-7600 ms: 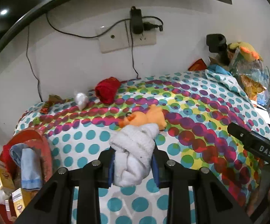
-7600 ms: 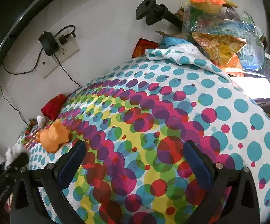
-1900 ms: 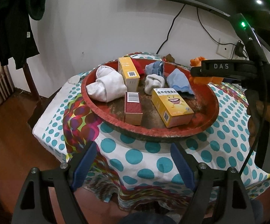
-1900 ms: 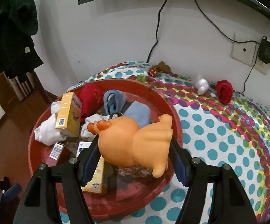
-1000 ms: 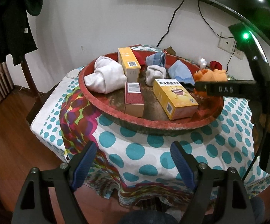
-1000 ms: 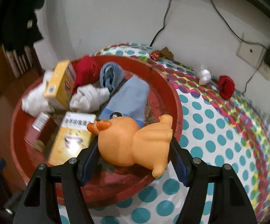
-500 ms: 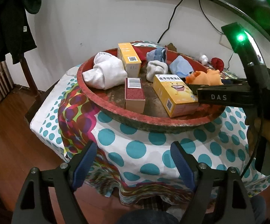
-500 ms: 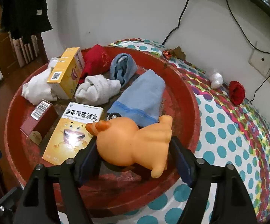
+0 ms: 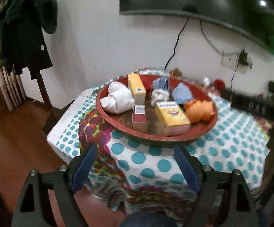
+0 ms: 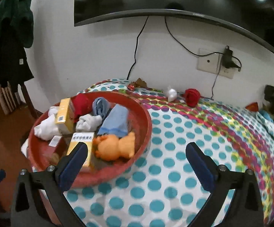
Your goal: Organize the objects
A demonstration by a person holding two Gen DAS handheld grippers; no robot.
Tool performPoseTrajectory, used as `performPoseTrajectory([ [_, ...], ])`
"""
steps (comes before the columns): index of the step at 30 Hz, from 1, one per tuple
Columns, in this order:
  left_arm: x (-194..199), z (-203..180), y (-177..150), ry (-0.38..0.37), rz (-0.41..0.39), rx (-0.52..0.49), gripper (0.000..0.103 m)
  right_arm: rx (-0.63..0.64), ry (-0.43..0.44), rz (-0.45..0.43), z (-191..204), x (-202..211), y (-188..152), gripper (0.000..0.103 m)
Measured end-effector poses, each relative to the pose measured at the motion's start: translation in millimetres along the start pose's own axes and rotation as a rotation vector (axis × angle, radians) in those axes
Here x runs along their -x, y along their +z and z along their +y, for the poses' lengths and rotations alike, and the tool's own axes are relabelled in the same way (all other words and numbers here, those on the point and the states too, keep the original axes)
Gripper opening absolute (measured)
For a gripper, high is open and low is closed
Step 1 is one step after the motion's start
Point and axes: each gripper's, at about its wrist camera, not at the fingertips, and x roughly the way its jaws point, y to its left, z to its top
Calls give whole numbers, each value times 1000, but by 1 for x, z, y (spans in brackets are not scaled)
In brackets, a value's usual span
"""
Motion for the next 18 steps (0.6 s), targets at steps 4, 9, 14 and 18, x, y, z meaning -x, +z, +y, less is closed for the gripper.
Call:
performPoseTrajectory([
  [4,20,-1,-5,16,-19,-1,86,-17,23,-14,8,25,-15,103],
  [9,35,2,-6,-11,-22,15,86,-2,25,-32,17,52,-24,103],
  [14,51,8,1,-69,-50,60,86,1,13,-51,16,70,-21,103],
  [18,54,12,7,-52,-48,75,86,-10,12,-64,13,77,-18,103],
])
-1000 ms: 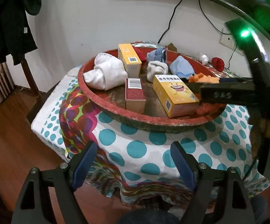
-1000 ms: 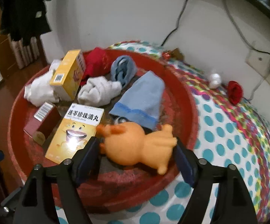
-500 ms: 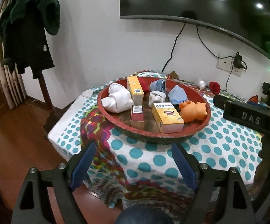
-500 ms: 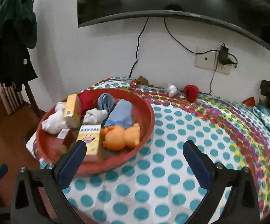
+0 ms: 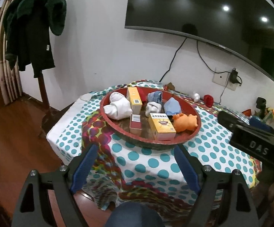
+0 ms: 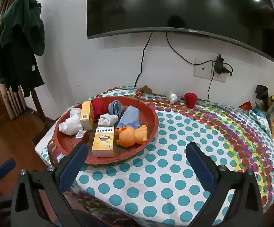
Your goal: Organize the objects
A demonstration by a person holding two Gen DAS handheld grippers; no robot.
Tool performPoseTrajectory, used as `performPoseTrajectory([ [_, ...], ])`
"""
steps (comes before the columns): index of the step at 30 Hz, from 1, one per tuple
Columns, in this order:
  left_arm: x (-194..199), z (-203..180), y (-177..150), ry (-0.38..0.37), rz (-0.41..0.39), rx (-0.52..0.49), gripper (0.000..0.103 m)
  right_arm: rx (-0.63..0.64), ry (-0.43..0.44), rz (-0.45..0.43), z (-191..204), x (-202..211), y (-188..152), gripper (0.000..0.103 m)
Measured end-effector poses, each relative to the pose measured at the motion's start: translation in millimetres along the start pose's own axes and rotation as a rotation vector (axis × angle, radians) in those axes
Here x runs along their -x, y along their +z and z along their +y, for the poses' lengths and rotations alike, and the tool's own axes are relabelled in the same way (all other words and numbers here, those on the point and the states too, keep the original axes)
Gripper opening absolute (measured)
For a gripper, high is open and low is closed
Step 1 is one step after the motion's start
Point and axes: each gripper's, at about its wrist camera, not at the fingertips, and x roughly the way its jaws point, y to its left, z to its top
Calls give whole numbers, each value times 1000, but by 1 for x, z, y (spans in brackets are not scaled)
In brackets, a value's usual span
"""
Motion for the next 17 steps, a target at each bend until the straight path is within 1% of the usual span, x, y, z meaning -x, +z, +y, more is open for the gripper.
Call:
performPoseTrajectory([
  [2,1,2,1,5,2,11,86,1,-5,1,-1,1,0,103],
  [3,0,1,2,26,7,10,86,2,-5,2,-1,2,-1,103],
  [4,-1,1,2,53,10,7,86,3,-6,3,-1,2,-2,103],
  [5,1,0,1,118,1,5,86,4,-7,5,-1,1,-3,103],
  [6,2,0,0,156,-13,5,86,4,-8,7,-1,0,-4,103],
  [7,3,0,-1,171,-24,4,86,3,-9,9,-1,0,-5,103],
  [9,3,1,-1,154,-15,6,86,0,-12,16,-2,-2,-7,103],
  [12,7,2,-3,147,-45,12,86,-9,-11,22,-4,-3,-8,103],
  [14,8,1,-3,140,-50,3,86,-7,-16,19,-4,-3,-9,103],
  [17,6,1,-2,108,-34,11,86,-9,-16,14,-6,-3,-7,103],
])
